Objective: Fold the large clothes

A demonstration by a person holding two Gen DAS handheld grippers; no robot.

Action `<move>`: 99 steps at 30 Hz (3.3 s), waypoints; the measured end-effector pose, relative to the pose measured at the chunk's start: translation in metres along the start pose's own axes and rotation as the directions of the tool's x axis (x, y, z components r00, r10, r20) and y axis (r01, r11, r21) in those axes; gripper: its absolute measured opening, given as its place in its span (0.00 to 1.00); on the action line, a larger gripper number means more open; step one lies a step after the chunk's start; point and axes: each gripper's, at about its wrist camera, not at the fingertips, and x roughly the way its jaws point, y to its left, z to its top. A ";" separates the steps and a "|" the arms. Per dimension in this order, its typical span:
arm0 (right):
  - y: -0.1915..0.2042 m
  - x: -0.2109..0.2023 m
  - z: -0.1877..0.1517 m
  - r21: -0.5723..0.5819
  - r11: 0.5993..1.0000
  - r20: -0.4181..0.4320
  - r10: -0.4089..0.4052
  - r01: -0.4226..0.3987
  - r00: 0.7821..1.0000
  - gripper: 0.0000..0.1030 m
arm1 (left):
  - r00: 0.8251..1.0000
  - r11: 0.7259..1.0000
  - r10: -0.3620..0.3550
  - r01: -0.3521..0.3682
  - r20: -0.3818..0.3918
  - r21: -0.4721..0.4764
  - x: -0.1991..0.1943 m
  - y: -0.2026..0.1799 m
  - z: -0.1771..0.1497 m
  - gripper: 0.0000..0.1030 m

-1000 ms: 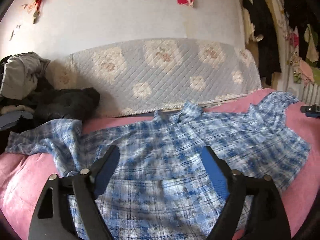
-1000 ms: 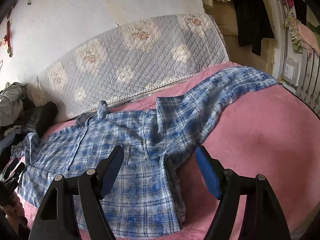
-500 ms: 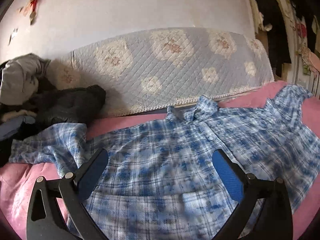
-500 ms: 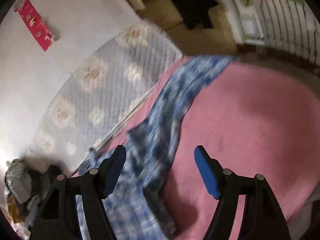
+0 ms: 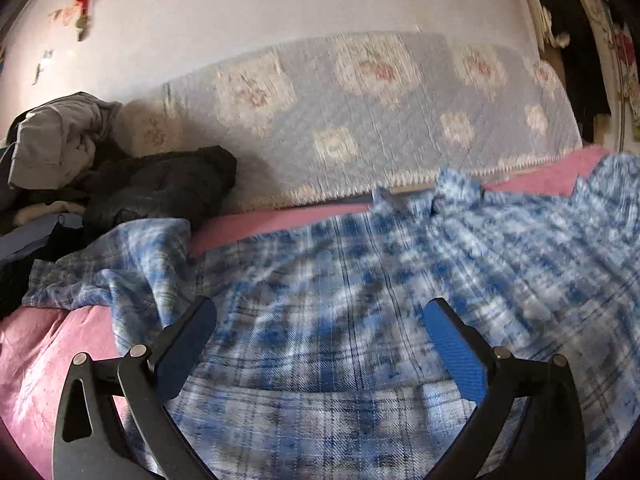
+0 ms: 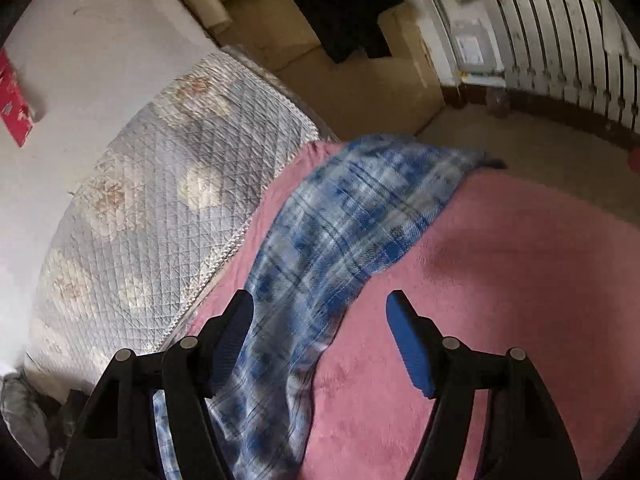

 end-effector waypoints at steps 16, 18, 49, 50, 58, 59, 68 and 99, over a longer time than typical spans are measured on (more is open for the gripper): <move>-0.001 0.038 0.010 -0.136 0.982 0.141 -0.113 0.132 0.984 0.03 | 0.999 0.999 0.037 -0.038 0.028 0.039 -0.005 -0.008 -0.001 1.00; 0.014 0.022 0.010 -0.149 0.986 0.153 -0.050 0.074 0.987 0.03 | 0.998 0.998 0.037 -0.039 0.050 0.043 -0.009 -0.009 -0.001 1.00; 0.169 -0.011 -0.170 -0.415 0.864 -0.375 0.123 -0.285 0.919 0.64 | 0.996 0.985 0.087 -0.083 -0.025 0.154 0.007 -0.030 -0.005 1.00; 0.162 -0.015 -0.161 -0.386 0.878 -0.363 0.136 -0.282 0.922 0.64 | 0.996 0.985 0.086 -0.080 -0.028 0.155 0.008 -0.029 -0.005 1.00; 0.124 -0.012 -0.113 -0.365 0.924 -0.221 0.037 -0.118 0.974 0.64 | 0.997 0.989 0.068 -0.064 -0.024 0.137 0.006 -0.026 -0.006 1.00; 0.118 -0.007 -0.110 -0.361 0.928 -0.218 0.017 -0.097 0.976 0.64 | 0.997 0.988 0.069 -0.065 -0.024 0.138 0.006 -0.026 -0.006 1.00; 0.097 0.038 -0.127 -0.348 0.930 -0.415 -0.035 -0.123 0.909 0.60 | 0.997 0.987 0.066 -0.059 -0.037 0.150 0.008 -0.027 -0.006 1.00; 0.133 -0.008 -0.127 -0.358 0.889 -0.427 0.116 -0.286 0.897 0.03 | 0.996 0.977 0.077 -0.066 -0.046 0.203 0.011 -0.037 -0.011 1.00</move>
